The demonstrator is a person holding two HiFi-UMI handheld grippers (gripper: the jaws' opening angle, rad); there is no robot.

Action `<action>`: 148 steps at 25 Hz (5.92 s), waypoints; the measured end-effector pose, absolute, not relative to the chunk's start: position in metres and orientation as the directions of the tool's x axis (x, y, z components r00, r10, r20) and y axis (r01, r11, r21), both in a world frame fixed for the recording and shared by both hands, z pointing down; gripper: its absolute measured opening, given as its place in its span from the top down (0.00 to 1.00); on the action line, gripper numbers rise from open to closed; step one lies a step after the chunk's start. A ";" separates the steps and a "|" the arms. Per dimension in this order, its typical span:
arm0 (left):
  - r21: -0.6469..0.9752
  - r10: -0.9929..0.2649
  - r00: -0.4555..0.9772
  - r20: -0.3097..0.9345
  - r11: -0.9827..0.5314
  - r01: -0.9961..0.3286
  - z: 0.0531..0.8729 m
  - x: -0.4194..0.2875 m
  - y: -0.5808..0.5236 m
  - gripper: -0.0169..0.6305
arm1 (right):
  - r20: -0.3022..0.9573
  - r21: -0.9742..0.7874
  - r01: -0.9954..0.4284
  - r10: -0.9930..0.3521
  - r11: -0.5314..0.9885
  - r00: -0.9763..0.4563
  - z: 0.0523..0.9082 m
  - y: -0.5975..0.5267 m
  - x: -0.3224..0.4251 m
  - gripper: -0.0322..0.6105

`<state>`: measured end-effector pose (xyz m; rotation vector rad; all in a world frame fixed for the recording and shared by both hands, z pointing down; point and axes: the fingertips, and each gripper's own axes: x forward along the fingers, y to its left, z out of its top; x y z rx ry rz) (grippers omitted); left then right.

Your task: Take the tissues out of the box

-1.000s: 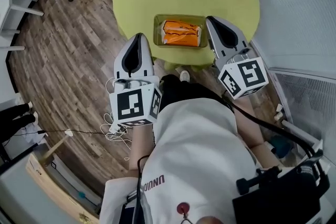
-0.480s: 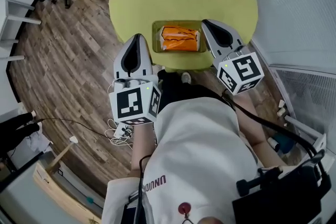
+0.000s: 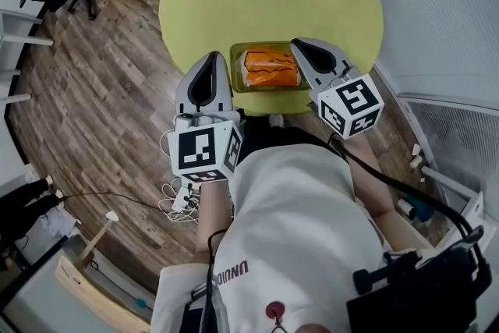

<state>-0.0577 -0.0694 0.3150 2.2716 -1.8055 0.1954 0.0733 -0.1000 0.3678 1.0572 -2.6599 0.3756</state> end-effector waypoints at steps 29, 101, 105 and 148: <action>0.179 -0.864 0.358 0.353 -0.313 -0.933 0.373 -0.067 -0.112 0.95 | 0.605 -0.144 -0.536 -0.355 0.832 -0.713 0.448 -0.094 0.028 0.70; 0.232 -0.839 0.366 0.403 -0.293 -0.928 0.390 -0.094 -0.122 0.95 | 0.905 -0.070 -0.275 -0.055 0.959 -0.421 0.566 -0.060 0.019 0.67; 0.231 -0.838 0.364 0.405 -0.292 -0.928 0.390 -0.096 -0.122 0.95 | 0.905 -0.076 -0.282 -0.053 0.956 -0.422 0.567 -0.060 0.019 0.67; 0.228 -0.841 0.351 0.411 -0.278 -0.933 0.391 -0.097 -0.123 0.95 | 0.893 -0.019 -0.264 -0.103 0.964 -0.438 0.561 -0.063 0.023 0.91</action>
